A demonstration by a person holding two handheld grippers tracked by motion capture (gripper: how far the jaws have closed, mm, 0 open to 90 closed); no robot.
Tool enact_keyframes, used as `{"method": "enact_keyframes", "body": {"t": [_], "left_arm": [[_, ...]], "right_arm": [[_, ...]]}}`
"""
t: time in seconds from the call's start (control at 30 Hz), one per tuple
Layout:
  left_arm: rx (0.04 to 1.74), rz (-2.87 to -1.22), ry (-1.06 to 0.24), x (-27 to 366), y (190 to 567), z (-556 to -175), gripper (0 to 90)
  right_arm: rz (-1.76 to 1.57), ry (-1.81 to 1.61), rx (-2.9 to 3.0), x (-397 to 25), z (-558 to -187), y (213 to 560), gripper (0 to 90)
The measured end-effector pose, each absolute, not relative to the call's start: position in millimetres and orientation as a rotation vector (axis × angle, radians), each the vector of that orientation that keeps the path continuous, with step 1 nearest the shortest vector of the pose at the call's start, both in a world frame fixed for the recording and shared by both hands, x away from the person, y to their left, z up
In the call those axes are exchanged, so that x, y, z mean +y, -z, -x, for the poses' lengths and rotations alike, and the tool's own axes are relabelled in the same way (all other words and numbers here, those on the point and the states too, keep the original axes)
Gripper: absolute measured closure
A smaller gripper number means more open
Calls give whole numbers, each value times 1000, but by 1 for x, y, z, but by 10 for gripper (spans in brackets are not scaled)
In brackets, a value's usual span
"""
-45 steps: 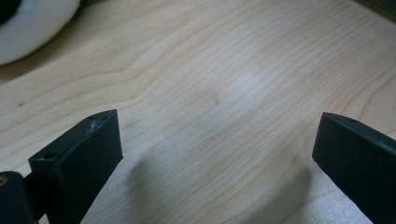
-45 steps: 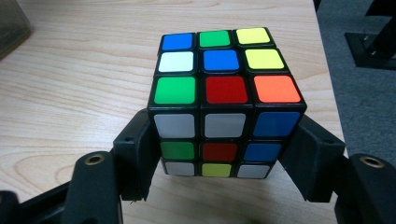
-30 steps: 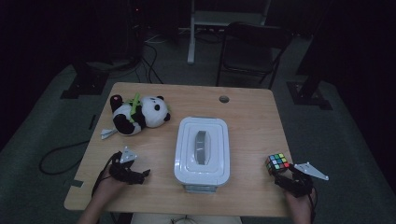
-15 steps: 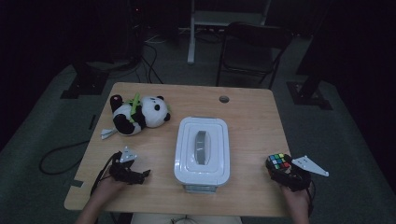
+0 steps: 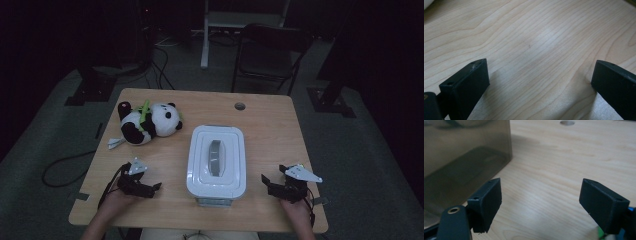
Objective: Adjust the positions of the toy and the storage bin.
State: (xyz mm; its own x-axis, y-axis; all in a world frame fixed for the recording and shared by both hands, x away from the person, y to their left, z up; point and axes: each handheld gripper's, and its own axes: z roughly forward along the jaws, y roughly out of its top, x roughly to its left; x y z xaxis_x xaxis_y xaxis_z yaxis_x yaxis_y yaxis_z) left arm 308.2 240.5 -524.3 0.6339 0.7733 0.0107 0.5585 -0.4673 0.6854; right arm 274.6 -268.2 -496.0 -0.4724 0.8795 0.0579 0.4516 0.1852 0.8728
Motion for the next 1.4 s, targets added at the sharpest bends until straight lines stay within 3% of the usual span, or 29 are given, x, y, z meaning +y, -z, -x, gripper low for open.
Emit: {"method": "enact_keyframes", "body": {"t": [0.33,1.17,1.4], "left_arm": [[1024,-2204,-420,241,524,-309,20],[1053,-2201,-388,246,520,-313,23],[1040,-2160,-422,256,499,-319,24]], "right_arm": [[-1239,-1171,2134,-255,-284,517,115],[-1207,-986,2282,-239,-293,528,146],[-1206,-992,2294,-239,-293,528,145]]}}
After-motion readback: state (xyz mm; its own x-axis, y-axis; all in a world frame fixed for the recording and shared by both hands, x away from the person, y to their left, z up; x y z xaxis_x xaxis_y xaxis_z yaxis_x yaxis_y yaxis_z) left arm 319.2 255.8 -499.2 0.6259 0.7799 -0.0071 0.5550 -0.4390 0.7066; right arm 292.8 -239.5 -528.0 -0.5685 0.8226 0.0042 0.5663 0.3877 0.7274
